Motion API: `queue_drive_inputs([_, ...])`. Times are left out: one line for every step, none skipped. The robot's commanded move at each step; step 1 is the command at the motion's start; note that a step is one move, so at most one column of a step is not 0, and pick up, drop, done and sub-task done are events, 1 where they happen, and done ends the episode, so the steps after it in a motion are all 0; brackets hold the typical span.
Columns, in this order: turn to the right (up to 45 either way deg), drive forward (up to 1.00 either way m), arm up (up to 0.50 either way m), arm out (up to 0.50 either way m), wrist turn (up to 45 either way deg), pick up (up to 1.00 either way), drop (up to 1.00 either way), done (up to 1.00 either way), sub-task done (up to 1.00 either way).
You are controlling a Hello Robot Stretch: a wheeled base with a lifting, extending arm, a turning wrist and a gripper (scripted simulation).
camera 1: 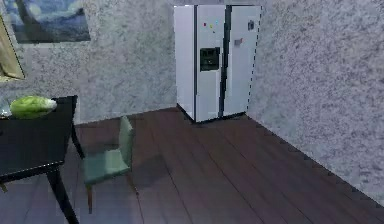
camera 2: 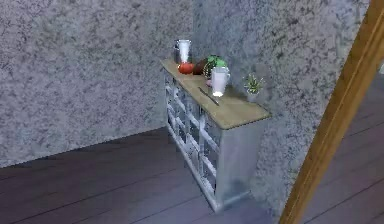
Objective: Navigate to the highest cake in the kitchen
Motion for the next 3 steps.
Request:
queue_drive_inputs([0.0,0.75,0.00,0.00,0.0,0.00,0.00,0.00,0.00])
queue_drive_inputs([-45.0,0.00,0.00,0.00,0.0,0.00,0.00,0.00,0.00])
queue_drive_inputs([-45.0,0.00,0.00,0.00,0.0,0.00,0.00,0.00,0.00])
